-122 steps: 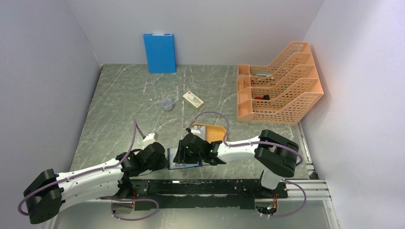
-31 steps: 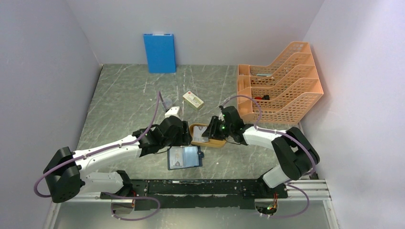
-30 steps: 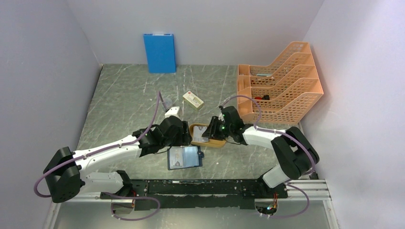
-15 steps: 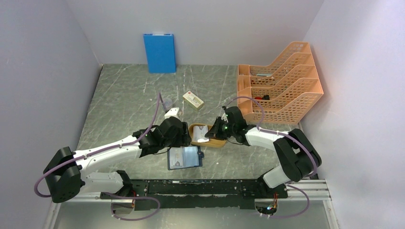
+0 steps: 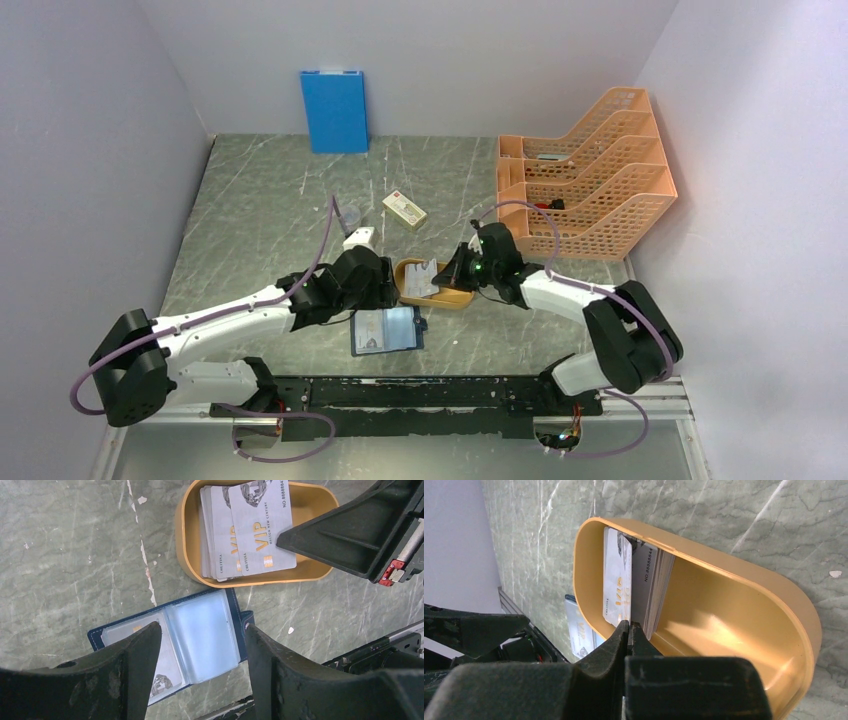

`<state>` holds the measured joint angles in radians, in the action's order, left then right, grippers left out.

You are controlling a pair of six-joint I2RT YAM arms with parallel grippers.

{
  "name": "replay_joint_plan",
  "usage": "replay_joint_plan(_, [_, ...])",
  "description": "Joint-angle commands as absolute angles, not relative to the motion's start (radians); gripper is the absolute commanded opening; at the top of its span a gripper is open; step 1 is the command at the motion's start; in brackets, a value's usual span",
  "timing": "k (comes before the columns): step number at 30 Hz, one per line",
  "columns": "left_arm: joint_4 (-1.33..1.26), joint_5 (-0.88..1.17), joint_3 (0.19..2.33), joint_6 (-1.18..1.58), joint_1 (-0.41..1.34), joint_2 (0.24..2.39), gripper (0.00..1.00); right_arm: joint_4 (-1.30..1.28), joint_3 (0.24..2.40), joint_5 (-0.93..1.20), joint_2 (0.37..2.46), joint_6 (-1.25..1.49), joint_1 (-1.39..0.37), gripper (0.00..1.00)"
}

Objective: Put the credit cards into the card holder
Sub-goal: Pick up the credit card from the storage box, then turn over the card slot in the card holder.

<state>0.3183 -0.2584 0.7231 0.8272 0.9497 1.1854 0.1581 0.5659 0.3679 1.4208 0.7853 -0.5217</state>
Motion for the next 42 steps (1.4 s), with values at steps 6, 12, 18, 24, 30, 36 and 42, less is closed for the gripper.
replay_joint_plan(6, [0.333, -0.267, 0.719, 0.836, 0.943, 1.13, 0.67, 0.023, 0.57, 0.382, 1.271, 0.827, -0.49, 0.0])
replay_joint_plan(12, [0.389, -0.318, 0.725, 0.855, 0.941, 1.063, 0.67, -0.241, 0.688, 0.415, 1.1, 1.028, -0.483, 0.0])
replay_joint_plan(18, [0.488, -0.38, 0.732, 0.92, 0.941, 0.967, 0.65, -0.243, 0.709, 0.583, 1.009, 1.338, -0.456, 0.0])
replay_joint_plan(24, [0.564, -0.419, 0.684, 0.988, 0.941, 0.829, 0.64, -0.3, 0.754, 0.622, 0.999, 1.421, -0.453, 0.0])
replay_joint_plan(30, [0.614, -0.411, 0.621, 1.012, 0.94, 0.705, 0.66, -0.289, 0.719, 0.605, 0.945, 1.443, -0.455, 0.0])
replay_joint_plan(36, [0.577, -0.319, 0.613, 0.908, 0.941, 0.685, 0.68, -0.53, 0.913, 0.466, 0.996, 0.974, -0.501, 0.0])
replay_joint_plan(42, [0.455, -0.182, 0.558, 0.858, 0.978, 0.747, 0.72, -0.57, 0.793, 0.297, 0.921, 0.741, -0.652, 0.0])
